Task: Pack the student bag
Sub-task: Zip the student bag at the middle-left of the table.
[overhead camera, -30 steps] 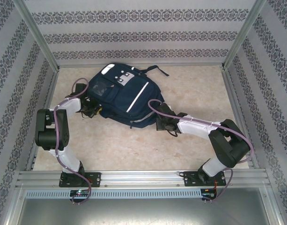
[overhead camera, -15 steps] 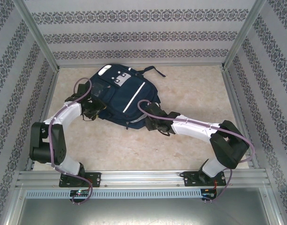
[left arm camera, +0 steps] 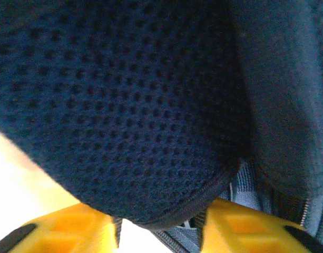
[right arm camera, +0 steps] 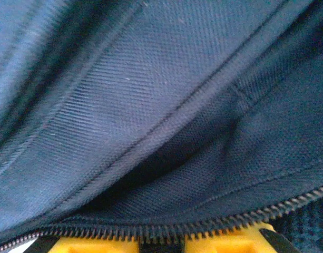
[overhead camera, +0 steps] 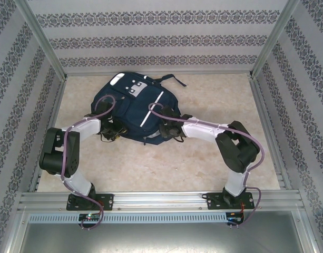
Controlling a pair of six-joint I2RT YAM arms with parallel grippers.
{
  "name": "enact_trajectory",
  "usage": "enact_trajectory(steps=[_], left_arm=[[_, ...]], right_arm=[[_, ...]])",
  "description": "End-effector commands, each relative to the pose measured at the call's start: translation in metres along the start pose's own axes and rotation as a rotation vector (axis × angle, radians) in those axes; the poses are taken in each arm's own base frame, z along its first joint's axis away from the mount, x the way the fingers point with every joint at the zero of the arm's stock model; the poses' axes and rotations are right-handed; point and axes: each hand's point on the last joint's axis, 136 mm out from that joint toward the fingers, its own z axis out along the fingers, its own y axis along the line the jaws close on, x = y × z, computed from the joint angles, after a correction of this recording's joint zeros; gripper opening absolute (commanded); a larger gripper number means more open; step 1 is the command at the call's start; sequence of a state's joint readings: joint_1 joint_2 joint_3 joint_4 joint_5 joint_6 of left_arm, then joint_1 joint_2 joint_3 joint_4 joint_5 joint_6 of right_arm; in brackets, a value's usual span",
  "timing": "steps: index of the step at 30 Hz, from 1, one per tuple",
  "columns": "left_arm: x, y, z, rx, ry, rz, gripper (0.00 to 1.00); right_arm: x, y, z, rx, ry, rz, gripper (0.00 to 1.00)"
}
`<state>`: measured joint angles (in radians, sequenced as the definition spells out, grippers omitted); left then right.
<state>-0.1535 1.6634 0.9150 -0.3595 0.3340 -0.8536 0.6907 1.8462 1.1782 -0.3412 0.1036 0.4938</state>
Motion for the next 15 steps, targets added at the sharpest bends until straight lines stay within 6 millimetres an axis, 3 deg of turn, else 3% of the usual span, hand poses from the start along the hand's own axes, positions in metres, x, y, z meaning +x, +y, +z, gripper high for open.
enact_trajectory(steps=[1, 3, 7, 11, 15], left_arm=[[0.020, -0.001, 0.015, -0.035, 0.019, 0.031, 0.34], [0.026, -0.002, 0.019, -0.050, 0.017, 0.027, 0.29], [0.034, -0.003, 0.025, -0.049, 0.020, 0.009, 0.28], [0.035, -0.005, 0.028, -0.052, 0.031, 0.007, 0.28], [0.035, -0.007, 0.030, -0.054, 0.043, 0.014, 0.28]], right_arm=[[-0.007, -0.023, 0.015, 0.053, 0.040, -0.027, 0.27], [-0.009, -0.026, 0.012, 0.059, 0.039, -0.034, 0.27], [-0.010, -0.012, -0.013, 0.011, -0.016, -0.031, 0.33], [0.004, 0.017, -0.036, -0.065, -0.066, -0.043, 0.37], [0.021, 0.050, -0.038, -0.127, -0.064, -0.066, 0.37]])
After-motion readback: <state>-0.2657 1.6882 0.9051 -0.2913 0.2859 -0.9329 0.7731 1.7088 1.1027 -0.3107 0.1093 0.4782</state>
